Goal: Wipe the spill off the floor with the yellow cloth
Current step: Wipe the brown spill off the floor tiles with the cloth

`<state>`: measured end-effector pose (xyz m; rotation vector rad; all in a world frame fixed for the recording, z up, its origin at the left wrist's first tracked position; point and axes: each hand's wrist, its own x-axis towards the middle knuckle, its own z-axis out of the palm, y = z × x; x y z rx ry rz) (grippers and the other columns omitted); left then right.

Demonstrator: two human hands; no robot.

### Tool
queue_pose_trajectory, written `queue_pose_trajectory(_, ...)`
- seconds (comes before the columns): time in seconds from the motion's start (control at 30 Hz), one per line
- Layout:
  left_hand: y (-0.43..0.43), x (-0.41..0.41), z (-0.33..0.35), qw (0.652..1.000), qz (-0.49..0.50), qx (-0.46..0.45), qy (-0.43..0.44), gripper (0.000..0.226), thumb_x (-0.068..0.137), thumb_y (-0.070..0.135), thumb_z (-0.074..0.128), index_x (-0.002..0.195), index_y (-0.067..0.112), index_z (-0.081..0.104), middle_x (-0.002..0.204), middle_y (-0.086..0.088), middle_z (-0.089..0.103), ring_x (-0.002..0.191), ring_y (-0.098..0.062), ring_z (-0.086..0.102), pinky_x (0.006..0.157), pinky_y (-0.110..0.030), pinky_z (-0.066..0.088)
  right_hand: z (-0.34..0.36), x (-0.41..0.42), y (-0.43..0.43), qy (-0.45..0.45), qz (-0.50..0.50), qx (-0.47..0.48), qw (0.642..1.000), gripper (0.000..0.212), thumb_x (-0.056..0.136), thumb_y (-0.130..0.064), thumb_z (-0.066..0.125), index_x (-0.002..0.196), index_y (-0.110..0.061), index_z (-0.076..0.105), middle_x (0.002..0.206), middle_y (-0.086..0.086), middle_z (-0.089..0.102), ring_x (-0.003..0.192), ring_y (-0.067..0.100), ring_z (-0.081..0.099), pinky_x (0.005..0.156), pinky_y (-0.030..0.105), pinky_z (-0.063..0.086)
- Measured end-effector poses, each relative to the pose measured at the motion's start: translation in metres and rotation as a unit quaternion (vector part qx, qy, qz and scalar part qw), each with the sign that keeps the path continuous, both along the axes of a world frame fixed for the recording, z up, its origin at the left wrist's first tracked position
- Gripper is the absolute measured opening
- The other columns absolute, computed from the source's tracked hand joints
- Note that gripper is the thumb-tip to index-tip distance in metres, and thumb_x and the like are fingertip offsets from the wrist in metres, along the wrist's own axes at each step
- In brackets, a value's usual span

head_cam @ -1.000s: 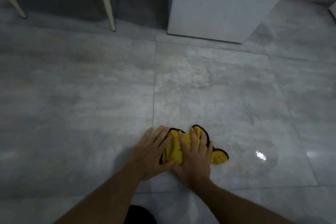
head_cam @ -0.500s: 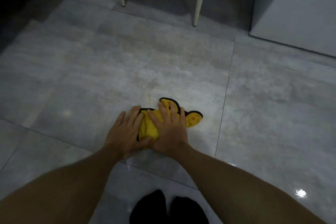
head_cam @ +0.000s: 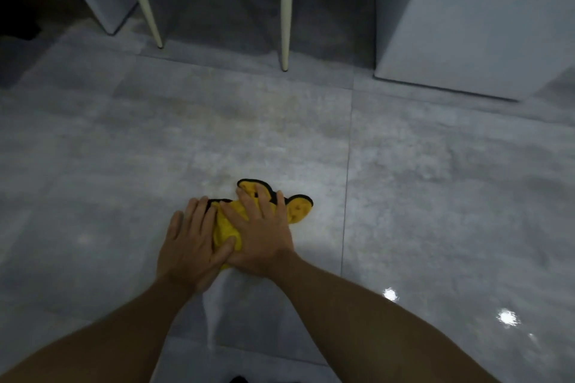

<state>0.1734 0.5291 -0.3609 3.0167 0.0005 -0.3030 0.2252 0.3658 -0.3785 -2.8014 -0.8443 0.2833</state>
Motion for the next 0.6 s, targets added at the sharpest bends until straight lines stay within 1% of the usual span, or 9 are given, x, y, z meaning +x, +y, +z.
queue_pose_trajectory(0.13, -0.05, 0.053, 0.002, 0.999, -0.041, 0.006, 0.008, 0.09, 0.088, 0.069, 0.002, 0.159, 0.015, 0.01, 0.168, -0.005, 0.001, 0.154, -0.025, -0.003, 0.123, -0.045, -0.003, -0.002, 0.029, -0.048, -0.005, -0.086, -0.001, 0.996, 0.084, 0.083, -0.073, 0.036, 0.16, -0.043, 0.017, 0.173, 0.003, 0.01, 0.157, 0.039, 0.001, 0.117, 0.069, -0.015)
queue_pose_trajectory(0.2, -0.084, 0.076, 0.002, 0.997, -0.066, 0.02, 0.018, 0.082, 0.094, 0.066, 0.007, 0.16, 0.017, 0.003, 0.169, -0.004, -0.003, 0.154, -0.024, -0.007, 0.123, -0.045, -0.003, -0.003, 0.041, -0.08, -0.009, -0.126, -0.004, 0.992, 0.085, 0.083, -0.073, 0.037, 0.159, -0.043, 0.017, 0.172, 0.003, 0.011, 0.157, 0.039, 0.001, 0.118, 0.07, -0.012)
queue_pose_trajectory(0.27, -0.121, 0.095, 0.003, 0.995, -0.091, 0.018, 0.027, 0.078, 0.099, 0.061, 0.017, 0.16, 0.016, 0.001, 0.169, -0.003, -0.002, 0.154, -0.024, -0.007, 0.123, -0.045, -0.002, -0.004, 0.049, -0.115, -0.012, -0.163, 0.001, 0.987, 0.083, 0.083, -0.072, 0.041, 0.159, -0.044, 0.019, 0.173, 0.003, 0.011, 0.157, 0.038, 0.002, 0.118, 0.069, -0.011)
queue_pose_trajectory(0.3, -0.14, 0.102, 0.003, 0.994, -0.105, 0.015, 0.029, 0.077, 0.1, 0.06, 0.019, 0.159, 0.015, 0.001, 0.169, -0.003, -0.001, 0.154, -0.024, -0.006, 0.123, -0.046, -0.001, -0.005, 0.052, -0.132, -0.011, -0.183, 0.006, 0.983, 0.082, 0.084, -0.071, 0.043, 0.158, -0.044, 0.02, 0.173, 0.002, 0.011, 0.157, 0.038, 0.002, 0.119, 0.069, -0.011)
queue_pose_trajectory(0.5, -0.253, 0.122, 0.007, 0.98, -0.198, 0.015, 0.029, 0.072, 0.101, 0.057, 0.014, 0.159, 0.016, 0.001, 0.169, -0.003, 0.002, 0.154, -0.025, -0.003, 0.122, -0.049, 0.004, -0.01, 0.049, -0.241, -0.016, -0.296, -0.009, 0.955, 0.074, 0.089, -0.065, 0.039, 0.158, -0.046, 0.021, 0.173, -0.001, 0.007, 0.157, 0.037, 0.002, 0.121, 0.067, -0.008)
queue_pose_trajectory(0.6, -0.304, 0.116, 0.008, 0.972, -0.231, -0.002, 0.042, 0.071, 0.101, 0.056, 0.011, 0.159, 0.017, -0.001, 0.169, -0.004, -0.001, 0.154, -0.025, -0.005, 0.122, -0.05, 0.002, -0.009, 0.039, -0.29, -0.017, -0.337, -0.032, 0.941, 0.073, 0.09, -0.065, 0.032, 0.159, -0.047, 0.017, 0.173, -0.001, 0.007, 0.157, 0.036, 0.004, 0.122, 0.066, -0.005)
